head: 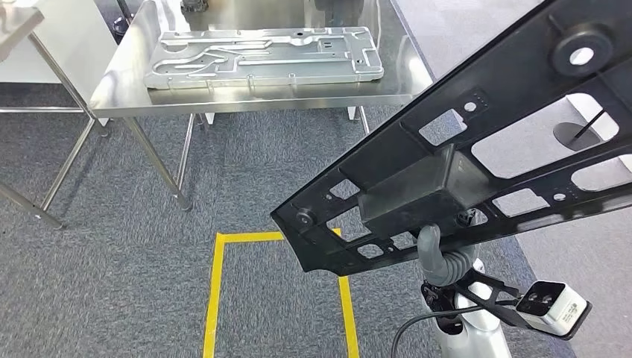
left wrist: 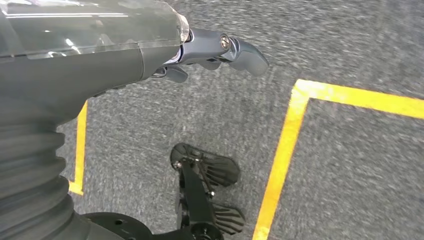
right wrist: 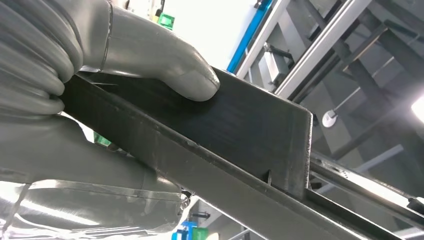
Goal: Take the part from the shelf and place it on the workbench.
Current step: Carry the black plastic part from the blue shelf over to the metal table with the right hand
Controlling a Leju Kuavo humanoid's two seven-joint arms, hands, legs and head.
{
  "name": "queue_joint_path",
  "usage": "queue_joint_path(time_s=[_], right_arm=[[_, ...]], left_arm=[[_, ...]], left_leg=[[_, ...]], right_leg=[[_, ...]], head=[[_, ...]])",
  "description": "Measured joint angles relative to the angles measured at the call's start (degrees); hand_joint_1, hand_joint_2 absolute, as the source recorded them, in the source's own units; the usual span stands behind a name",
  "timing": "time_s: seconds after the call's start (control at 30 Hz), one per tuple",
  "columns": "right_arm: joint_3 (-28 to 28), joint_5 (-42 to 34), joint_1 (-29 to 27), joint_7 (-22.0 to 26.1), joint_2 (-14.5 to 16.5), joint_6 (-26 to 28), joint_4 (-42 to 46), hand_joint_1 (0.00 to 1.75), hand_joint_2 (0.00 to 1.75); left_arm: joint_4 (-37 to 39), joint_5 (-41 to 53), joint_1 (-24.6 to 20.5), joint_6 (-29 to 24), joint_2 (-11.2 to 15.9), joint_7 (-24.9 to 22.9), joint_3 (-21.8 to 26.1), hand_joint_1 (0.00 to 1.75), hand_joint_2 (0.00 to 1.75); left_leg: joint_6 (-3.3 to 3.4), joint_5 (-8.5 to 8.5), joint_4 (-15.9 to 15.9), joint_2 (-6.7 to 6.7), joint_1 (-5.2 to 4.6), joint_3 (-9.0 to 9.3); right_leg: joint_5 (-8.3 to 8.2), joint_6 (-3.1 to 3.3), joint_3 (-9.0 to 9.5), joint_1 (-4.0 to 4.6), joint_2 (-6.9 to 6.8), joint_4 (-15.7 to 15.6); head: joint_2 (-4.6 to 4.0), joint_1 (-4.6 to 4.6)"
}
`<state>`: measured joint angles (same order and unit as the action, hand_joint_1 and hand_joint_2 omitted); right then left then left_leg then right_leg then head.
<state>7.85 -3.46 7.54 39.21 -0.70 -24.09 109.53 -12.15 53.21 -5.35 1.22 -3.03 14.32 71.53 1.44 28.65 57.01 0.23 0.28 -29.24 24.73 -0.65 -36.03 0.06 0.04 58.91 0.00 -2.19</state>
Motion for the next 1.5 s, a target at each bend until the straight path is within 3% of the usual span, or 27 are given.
queue_joint_path(time_s=[0.07,0.17,0.2,0.3,0.33,0.37,0.4,0.47,0.5,0.53,0.63,0.7,0.73,0.8,0.83,0.87,0.9,0.97,1.03,1.13,1.2,1.3,1.37,1.4,1.43,1.5], right_arm=[[0.0,0.1,0.0,0.0,0.0,0.0,0.1,1.75,1.75],[-0.1,0.1,0.0,0.0,0.0,0.2,0.3,1.75,1.75],[-0.1,0.1,0.0,0.0,0.0,0.3,0.4,1.75,1.75],[-0.2,0.2,-0.1,0.0,0.0,0.3,0.5,1.75,1.75],[-0.2,0.2,-0.2,0.0,0.0,0.3,0.5,1.75,1.75],[-0.2,0.2,-0.2,0.0,0.0,0.3,0.5,1.75,1.75],[-0.2,0.1,-0.3,0.0,0.0,0.3,0.5,1.75,1.75],[-0.2,0.1,-0.3,0.0,0.0,0.2,0.5,1.75,1.75],[-0.2,0.1,-0.2,0.0,0.0,0.1,0.5,1.75,1.75],[-0.2,0.1,-0.2,0.0,0.0,0.0,0.5,1.75,1.75],[-0.2,0.0,-0.3,0.0,0.0,-0.2,0.5,1.75,1.75],[-0.3,0.0,-0.2,0.0,0.0,-0.4,0.6,1.75,1.75],[-0.3,0.0,-0.2,0.0,0.0,-0.4,0.6,1.75,1.75],[-0.4,0.0,-0.4,0.0,0.0,-0.5,0.6,1.75,1.75],[-0.4,0.0,-0.5,0.0,0.0,-0.4,0.6,1.75,1.75],[-0.4,0.0,-0.6,0.0,0.0,-0.4,0.7,1.75,1.75],[-0.4,0.1,-0.6,0.0,0.0,-0.4,0.7,1.75,1.75],[-0.4,0.1,-0.6,0.0,0.0,-0.4,0.7,1.75,1.75],[-0.4,0.2,-0.7,0.0,0.0,-0.3,0.9,1.75,1.75],[-0.5,0.2,-1.1,0.0,0.0,-0.2,1.6,1.75,1.75],[-0.5,0.0,-1.2,0.0,0.0,-0.2,2.2,1.75,1.75],[-0.6,-0.1,-1.3,0.0,0.1,-0.6,2.5,1.75,1.75],[-0.5,0.0,-1.3,0.0,0.1,-0.8,2.5,1.75,1.75],[-0.5,0.0,-1.2,0.0,0.1,-0.9,2.4,1.75,1.75],[-0.5,0.1,-1.1,0.0,0.2,-1.0,2.4,1.75,1.75],[-0.4,0.1,-0.8,0.0,0.3,-1.2,2.1,1.75,1.75]], left_arm=[[0.0,0.0,0.0,0.0,0.0,0.1,0.0,0.0,1.75],[0.0,0.0,-0.1,0.1,0.1,0.1,0.0,0.0,1.75],[0.0,0.1,-0.1,0.1,0.1,0.1,0.0,0.0,1.75],[0.0,0.1,-0.1,0.2,0.1,0.2,0.0,0.0,1.75],[0.0,0.1,0.0,0.2,0.1,0.2,0.0,0.0,1.75],[0.0,0.1,0.1,0.2,0.1,0.2,0.0,0.0,1.75],[0.0,0.1,0.2,0.2,0.1,0.2,0.0,0.0,1.75],[0.0,0.1,0.2,0.2,0.1,0.1,0.0,0.0,1.75],[0.0,0.0,0.2,0.1,0.1,0.1,0.0,0.0,1.75],[0.0,0.0,0.2,0.1,0.1,0.1,0.0,0.0,1.75],[0.0,0.0,0.2,-0.1,0.1,0.1,0.0,0.0,1.75],[0.0,0.1,0.2,-0.1,0.1,0.2,0.0,0.0,1.75],[0.0,0.1,0.1,-0.1,0.1,0.2,0.0,0.0,1.75],[0.0,0.1,0.1,-0.1,0.1,0.2,0.0,0.0,1.75],[0.0,0.1,0.1,-0.1,0.1,0.3,0.0,0.0,1.75],[0.0,0.1,0.2,-0.1,0.1,0.3,0.0,0.0,1.75],[0.0,0.1,0.2,-0.1,0.1,0.3,0.0,0.0,1.75],[0.0,0.1,0.2,-0.1,0.1,0.3,0.0,0.0,1.75],[0.0,0.1,0.1,0.0,0.1,0.4,0.0,0.0,1.75],[0.0,0.2,0.1,0.1,0.1,0.6,0.0,0.0,1.75],[0.0,0.1,0.0,0.1,0.1,0.6,0.0,0.0,1.75],[0.0,-0.2,0.0,0.0,0.1,0.6,0.0,0.0,1.75],[0.0,-0.5,0.2,-0.2,0.1,0.6,0.0,0.0,1.75],[0.0,-0.7,0.2,-0.3,0.1,0.5,0.0,0.0,1.75],[0.0,-0.8,0.2,-0.4,0.1,0.5,0.1,0.0,1.75],[0.0,-1.0,0.3,-0.5,0.1,0.6,0.2,0.0,1.75]], left_leg=[[-0.73,0.24,0.3,0.07,-0.09,0.5],[-1.57,0.83,2.9,0.13,-0.11,0.33],[-1.78,1.74,5.3,0.1,-0.03,-0.82],[-2.47,6.11,15.4,0.06,0.25,-7.35],[-2.57,6.6,16.8,0.06,0.28,-8.89],[-2.55,5.77,16.2,0.06,0.29,-9.42],[-2.45,3.7,13.6,0.06,0.29,-8.96],[-1.94,-1.52,5.9,0.07,0.14,-6.72],[-1.61,-2.92,3.1,0.07,-0.03,-5.92],[-1.22,-3.61,1.6,0.06,-0.23,-5.52],[-0.09,-3.53,0.6,-0.07,-0.25,-4.7],[0.52,-3.27,0.1,-0.14,0.02,-3.59],[0.71,-2.99,0.0,-0.14,0.06,-3.14],[0.89,-2.21,-0.1,-0.18,0.08,-2.35],[0.86,-1.74,-0.1,-0.22,0.08,-1.84],[0.78,-1.25,-0.1,-0.28,0.09,-1.22],[0.66,-0.7,-0.1,-0.34,0.11,-0.47],[0.29,0.47,-0.1,-0.4,0.13,0.95],[-0.36,1.55,-0.3,-0.46,0.07,1.79],[-1.48,2.0,-0.2,-0.4,0.02,2.98],[-1.92,2.41,2.9,-0.38,0.14,2.26],[-2.38,6.28,13.7,-0.38,0.3,-4.27],[-2.49,8.51,16.6,-0.37,0.31,-7.76],[-2.43,7.93,15.3,-0.37,0.31,-8.24],[-2.26,5.81,12.3,-0.37,0.29,-7.96],[-1.64,-0.19,5.2,-0.31,0.12,-6.66]], right_leg=[[0.35,0.79,0.41,0.29,-0.09,-1.1],[0.05,1.83,1.98,-0.09,-0.05,-1.7],[0.29,2.07,2.6,-0.2,-0.06,-1.8],[1.27,2.44,3.55,-0.14,0.03,-1.9],[1.62,2.43,3.89,-0.1,0.15,-1.9],[2.02,2.38,4.37,-0.08,0.27,-1.9],[2.46,2.28,4.98,-0.07,0.35,-1.9],[3.46,1.96,6.26,-0.02,0.36,-1.8],[3.84,1.7,6.6,-0.01,0.36,-1.9],[4.12,1.39,6.78,0.0,0.37,-1.9],[4.03,0.32,6.76,0.0,0.36,-0.9],[4.19,-0.25,4.66,-0.12,0.3,3.1],[4.97,-0.49,2.47,-0.27,0.28,6.6],[7.82,-1.0,-2.58,-0.53,0.27,13.4],[8.89,-1.19,-4.42,-0.67,0.26,15.1],[8.93,-1.33,-5.32,-0.78,0.24,15.0],[7.63,-1.33,-5.18,-0.87,0.19,12.9],[2.02,-0.87,-3.04,-0.88,0.02,5.2],[-1.31,-0.26,-1.45,-0.56,-0.16,0.1],[-1.17,0.84,-0.29,-0.44,0.01,-1.3],[-0.72,1.54,1.16,-0.6,0.04,-1.7],[0.68,2.03,2.96,-0.55,0.06,-1.8],[1.77,2.06,4.24,-0.47,0.2,-1.8],[2.34,2.02,5.02,-0.43,0.26,-1.8],[2.95,1.94,5.88,-0.4,0.28,-1.8],[4.18,1.6,7.47,-0.29,0.33,-1.9]], head=[[0.0,0.0],[0.0,-0.02],[0.0,-0.02],[0.0,-0.02],[0.0,-0.03],[0.0,-0.03],[0.0,-0.03],[0.0,-0.02],[0.0,-0.02],[0.0,-0.02],[0.0,-0.02],[0.0,-0.01],[0.0,-0.01],[0.0,-0.02],[0.0,-0.02],[0.0,-0.02],[0.0,-0.02],[0.0,-0.01],[0.0,0.01],[0.0,-0.01],[0.0,-0.02],[0.0,-0.02],[0.0,-0.02],[0.0,-0.02],[0.0,-0.02],[0.0,-0.02]])
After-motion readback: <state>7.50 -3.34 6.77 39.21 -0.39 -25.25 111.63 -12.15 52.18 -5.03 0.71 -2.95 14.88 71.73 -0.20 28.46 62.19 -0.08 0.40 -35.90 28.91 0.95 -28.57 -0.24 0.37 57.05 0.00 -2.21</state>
